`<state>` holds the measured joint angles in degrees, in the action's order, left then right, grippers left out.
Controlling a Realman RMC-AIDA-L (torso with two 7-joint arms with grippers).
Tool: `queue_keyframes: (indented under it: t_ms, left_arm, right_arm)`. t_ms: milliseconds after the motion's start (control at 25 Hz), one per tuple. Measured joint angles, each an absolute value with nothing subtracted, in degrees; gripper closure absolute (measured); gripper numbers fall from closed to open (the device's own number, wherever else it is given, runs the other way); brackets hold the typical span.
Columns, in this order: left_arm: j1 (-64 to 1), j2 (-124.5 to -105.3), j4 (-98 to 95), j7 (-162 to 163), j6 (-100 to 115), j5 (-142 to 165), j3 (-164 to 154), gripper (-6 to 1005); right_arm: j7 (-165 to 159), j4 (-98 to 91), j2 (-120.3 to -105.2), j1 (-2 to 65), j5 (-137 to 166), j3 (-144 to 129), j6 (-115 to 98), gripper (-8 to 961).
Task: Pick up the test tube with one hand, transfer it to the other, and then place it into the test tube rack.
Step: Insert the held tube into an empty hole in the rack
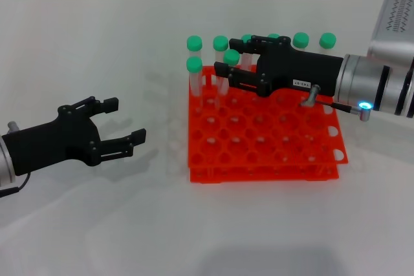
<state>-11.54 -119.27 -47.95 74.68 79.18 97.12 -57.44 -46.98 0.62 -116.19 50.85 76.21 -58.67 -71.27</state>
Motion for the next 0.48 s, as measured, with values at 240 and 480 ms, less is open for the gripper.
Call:
queue_keyframes:
  t_ms: [240, 480]
  left_arm:
    - [-11.53, -119.26, -47.88, 74.62, 79.29, 97.12, -57.4, 105]
    - [-11.63, -119.26, -47.88, 74.62, 79.44, 97.05, -57.24, 105]
  right_arm:
    - [-49.74, -2.47, -116.18, 49.05, 76.24, -59.83, -75.87, 410]
    - [-58.62, -17.51, -116.13, 39.61, 75.96, -64.98, -80.59, 377]
